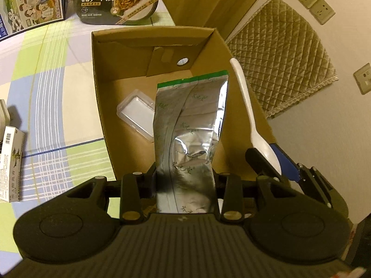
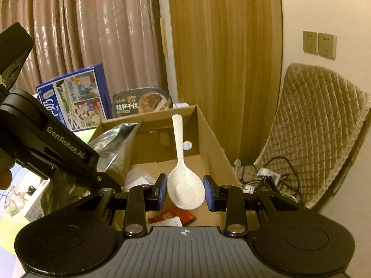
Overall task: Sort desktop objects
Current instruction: 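Open the right tool to drop the spoon in while the left drops the foil bag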
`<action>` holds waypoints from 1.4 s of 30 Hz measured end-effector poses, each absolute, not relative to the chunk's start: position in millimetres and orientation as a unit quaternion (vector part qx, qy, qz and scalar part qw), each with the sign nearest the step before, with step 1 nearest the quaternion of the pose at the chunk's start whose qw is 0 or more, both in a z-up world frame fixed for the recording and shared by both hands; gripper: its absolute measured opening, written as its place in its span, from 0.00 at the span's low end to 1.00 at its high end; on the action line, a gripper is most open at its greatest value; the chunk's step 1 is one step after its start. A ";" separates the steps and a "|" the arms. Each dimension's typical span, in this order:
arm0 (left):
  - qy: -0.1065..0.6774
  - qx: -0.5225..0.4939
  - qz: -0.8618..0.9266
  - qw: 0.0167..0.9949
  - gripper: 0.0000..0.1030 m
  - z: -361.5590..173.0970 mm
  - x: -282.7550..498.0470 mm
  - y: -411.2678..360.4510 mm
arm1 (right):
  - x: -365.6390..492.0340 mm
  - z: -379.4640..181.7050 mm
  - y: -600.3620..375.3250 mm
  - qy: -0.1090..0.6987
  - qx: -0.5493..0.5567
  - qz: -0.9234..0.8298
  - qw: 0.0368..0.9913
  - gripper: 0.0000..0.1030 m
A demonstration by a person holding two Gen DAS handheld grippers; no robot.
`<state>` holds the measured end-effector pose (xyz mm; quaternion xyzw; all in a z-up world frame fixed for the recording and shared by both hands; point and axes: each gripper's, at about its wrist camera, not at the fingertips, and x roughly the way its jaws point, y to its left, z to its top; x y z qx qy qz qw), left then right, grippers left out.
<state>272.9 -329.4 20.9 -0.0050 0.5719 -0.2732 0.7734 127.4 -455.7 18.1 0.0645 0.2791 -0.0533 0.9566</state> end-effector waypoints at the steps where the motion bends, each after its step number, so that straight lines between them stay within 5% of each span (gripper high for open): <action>1: 0.569 -0.002 -0.272 0.776 0.32 18.3 272.9 -329.9 | 128.3 16.4 -456.1 0.281 0.065 -0.054 0.956 0.30; 22: 0.510 0.050 -0.214 0.832 0.32 -1.3 302.3 -344.9 | 143.5 3.9 -458.0 0.293 0.058 -0.054 0.953 0.30; 26: 0.502 0.051 -0.217 0.835 0.39 2.8 303.2 -342.4 | 146.3 2.7 -458.5 0.297 0.063 -0.046 0.952 0.30; 31: 0.496 0.050 -0.226 0.837 0.40 10.0 298.9 -337.5 | 144.5 4.3 -456.2 0.297 0.060 -0.041 0.952 0.52; 42: 0.483 0.040 -0.247 0.839 0.53 28.1 270.4 -318.5 | 116.7 14.9 -449.7 0.300 0.059 -0.046 0.951 0.60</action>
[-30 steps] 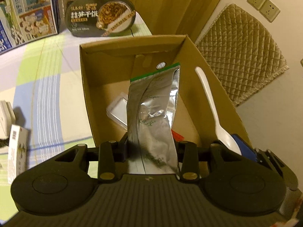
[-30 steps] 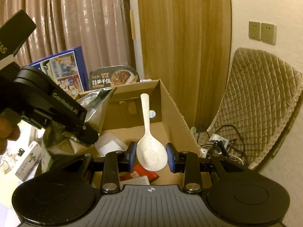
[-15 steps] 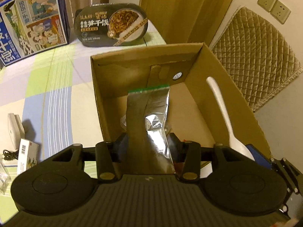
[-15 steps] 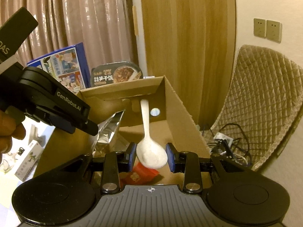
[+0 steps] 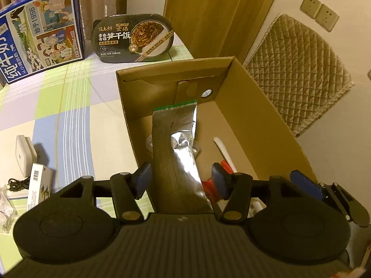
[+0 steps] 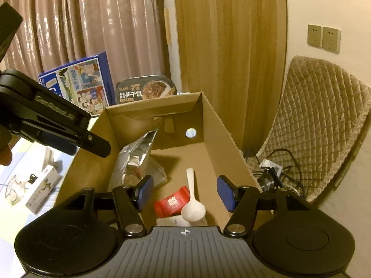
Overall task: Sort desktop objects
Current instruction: 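Open the right tool to drop the spoon in while the left drops the foil bag, then withdraw both open tools from the cardboard box back over the table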
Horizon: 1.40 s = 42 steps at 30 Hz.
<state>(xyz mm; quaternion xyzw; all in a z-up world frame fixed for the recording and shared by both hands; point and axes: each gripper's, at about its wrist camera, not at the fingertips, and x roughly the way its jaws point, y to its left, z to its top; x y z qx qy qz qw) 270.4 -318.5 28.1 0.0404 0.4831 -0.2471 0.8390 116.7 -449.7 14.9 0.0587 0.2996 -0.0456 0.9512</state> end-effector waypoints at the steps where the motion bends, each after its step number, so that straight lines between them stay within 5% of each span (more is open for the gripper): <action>1: 0.481 0.039 -0.249 0.840 0.56 30.8 266.9 -315.5 | 113.2 17.0 -448.2 0.300 0.059 -0.045 0.951 0.64; 7: 0.455 0.038 -0.255 0.852 0.74 51.4 239.0 -291.5 | 89.3 35.9 -434.0 0.294 0.058 -0.046 0.953 0.84; 15: 0.434 0.024 -0.241 0.868 0.90 68.4 199.3 -234.6 | 61.0 61.5 -404.8 0.285 0.054 -0.037 0.956 0.97; 42: 0.411 -0.005 -0.129 0.903 0.96 66.3 100.3 -30.8 | 9.2 71.5 -282.3 0.296 0.025 0.052 0.953 0.98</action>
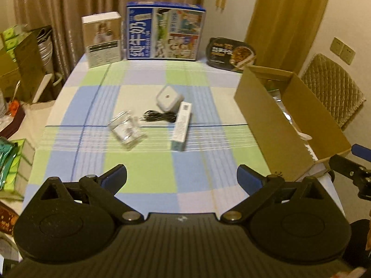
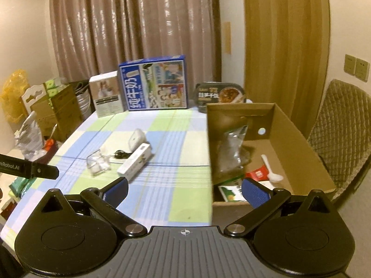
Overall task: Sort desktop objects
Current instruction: 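Withdraw both open tools from the cardboard box back over the table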
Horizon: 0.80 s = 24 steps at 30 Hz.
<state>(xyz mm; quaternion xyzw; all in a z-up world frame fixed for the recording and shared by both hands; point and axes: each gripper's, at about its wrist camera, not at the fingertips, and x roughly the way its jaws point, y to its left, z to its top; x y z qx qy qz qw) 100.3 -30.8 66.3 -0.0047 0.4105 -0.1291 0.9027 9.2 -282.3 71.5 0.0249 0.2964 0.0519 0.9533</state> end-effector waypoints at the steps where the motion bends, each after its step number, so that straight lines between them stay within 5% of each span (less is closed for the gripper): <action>1: 0.410 -0.006 -0.125 0.903 0.96 65.9 98.2 -25.5 | 8.6 70.4 -278.6 0.298 0.023 0.056 0.953 0.98; 24: 0.411 -0.007 -0.084 0.908 0.96 59.8 99.5 49.1 | 21.2 53.1 -213.6 0.313 -0.001 0.131 0.941 0.98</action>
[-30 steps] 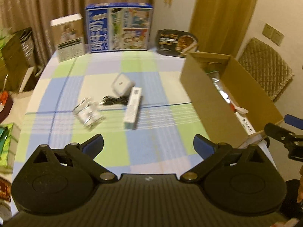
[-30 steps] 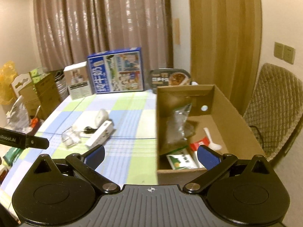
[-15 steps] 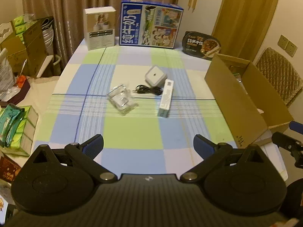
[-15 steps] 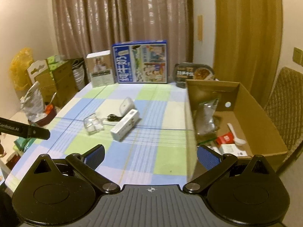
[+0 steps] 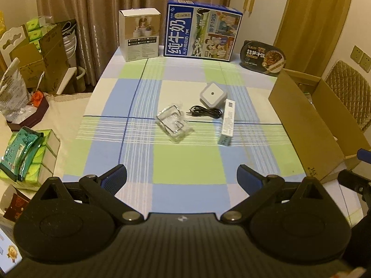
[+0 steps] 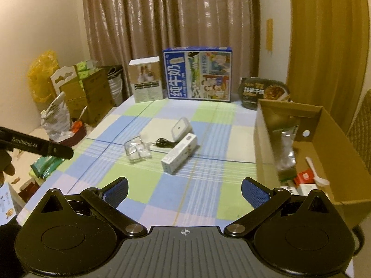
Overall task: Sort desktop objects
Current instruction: 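Withdraw both open tools from the cardboard box back over the table, then lower the right tool onto the long white medicine box while the left approaches the wrapped wire rack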
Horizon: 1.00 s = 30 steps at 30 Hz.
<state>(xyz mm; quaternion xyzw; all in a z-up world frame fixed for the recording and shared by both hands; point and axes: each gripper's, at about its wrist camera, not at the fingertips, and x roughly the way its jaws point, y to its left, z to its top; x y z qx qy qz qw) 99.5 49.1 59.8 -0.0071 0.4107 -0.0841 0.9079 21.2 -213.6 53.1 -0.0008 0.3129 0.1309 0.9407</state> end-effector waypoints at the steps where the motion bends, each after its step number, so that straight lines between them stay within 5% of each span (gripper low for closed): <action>1: 0.411 -0.005 -0.083 0.908 0.96 59.5 102.2 50.4 | 23.7 51.6 -211.0 0.315 -0.001 0.134 0.940 0.98; 21: 0.408 0.123 -0.171 0.888 0.96 -22.1 211.6 48.2 | 155.7 -26.5 -183.3 0.369 0.030 0.159 0.915 0.97; 30: 0.409 0.173 -0.202 0.873 0.95 -67.4 267.7 43.8 | 216.1 -68.1 -172.3 0.391 0.055 0.160 0.905 0.73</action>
